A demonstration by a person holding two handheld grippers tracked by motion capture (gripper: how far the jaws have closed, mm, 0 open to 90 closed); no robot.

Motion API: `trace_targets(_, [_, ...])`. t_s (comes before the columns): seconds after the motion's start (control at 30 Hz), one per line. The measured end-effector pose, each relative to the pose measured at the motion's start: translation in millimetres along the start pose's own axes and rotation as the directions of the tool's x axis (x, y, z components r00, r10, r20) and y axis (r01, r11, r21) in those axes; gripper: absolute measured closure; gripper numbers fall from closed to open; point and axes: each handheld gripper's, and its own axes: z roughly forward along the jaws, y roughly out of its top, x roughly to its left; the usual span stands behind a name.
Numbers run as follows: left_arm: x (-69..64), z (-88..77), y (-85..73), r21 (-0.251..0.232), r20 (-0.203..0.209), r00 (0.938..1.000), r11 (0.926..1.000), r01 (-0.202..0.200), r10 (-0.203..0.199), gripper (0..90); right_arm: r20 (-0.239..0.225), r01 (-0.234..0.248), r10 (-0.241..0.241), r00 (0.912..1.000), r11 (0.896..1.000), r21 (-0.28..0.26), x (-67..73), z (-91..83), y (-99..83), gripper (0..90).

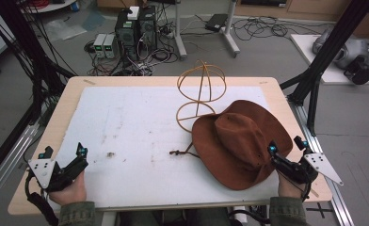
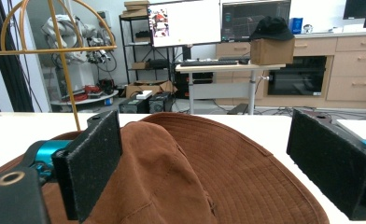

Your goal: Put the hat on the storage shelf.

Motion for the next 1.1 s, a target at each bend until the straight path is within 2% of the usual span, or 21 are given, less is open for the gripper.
trace_targets(0.63, [0.2,0.3,0.5,-0.008,-0.004,1.0,1.0,-0.004,0.004,9.7,-0.014,0.004,-0.004,0.9999,1.0,-0.012,1.1,-2.8,3.9,9.6])
trace_targets(0.67, [0.2,0.4,0.5,-0.011,-0.006,1.0,0.9999,-0.002,0.002,9.7,-0.036,0.006,-0.005,0.9994,1.0,0.005,1.7,-2.1,5.1,9.6])
trace_targets(0.77, [0.8,0.5,0.6,-0.007,-0.007,1.0,1.0,-0.001,0.001,9.7,-0.059,0.022,-0.021,0.998,0.999,0.024,2.3,-0.5,7.2,9.6])
trace_targets(0.8, [0.8,1.2,0.2,-0.007,-0.007,1.0,1.0,0.0,0.0,9.7,-0.108,0.057,-0.051,0.9928,0.997,0.057,3.6,3.2,12.4,9.6])
trace_targets(0.83, [0.7,1.4,0.1,-0.008,-0.007,1.0,1.0,0.001,-0.001,9.7,-0.132,0.076,-0.065,0.9891,0.994,0.079,4.4,5.5,14.9,9.7])
trace_targets(0.9, [0.6,1.4,0.2,-0.005,-0.006,1.0,1.0,-0.001,0.001,9.7,-0.175,0.124,-0.098,0.9796,0.982,0.14,6.7,10.2,18.2,9.6])
trace_targets(1.0, [0.4,1.4,0.2,-0.007,-0.005,1.0,1.0,-0.002,0.002,9.7,-0.251,0.195,-0.135,0.9586,0.952,0.235,10.7,18.2,19.4,9.6])
trace_targets(1.03, [0.4,1.3,0.3,-0.007,-0.005,1.0,1.0,-0.001,0.001,9.7,-0.251,0.195,-0.135,0.9586,0.952,0.235,10.7,18.2,19.4,9.6])
trace_targets(1.07, [1.0,1.0,0.4,-0.005,-0.007,1.0,1.0,0.001,-0.001,9.7,-0.302,0.26,-0.167,0.9387,0.917,0.303,15.0,21.9,20.5,9.7])
trace_targets(1.1, [1.0,1.0,0.4,-0.005,-0.007,1.0,1.0,0.001,-0.001,9.7,-0.312,0.277,-0.174,0.9338,0.905,0.323,16.5,22.6,21.2,9.7])
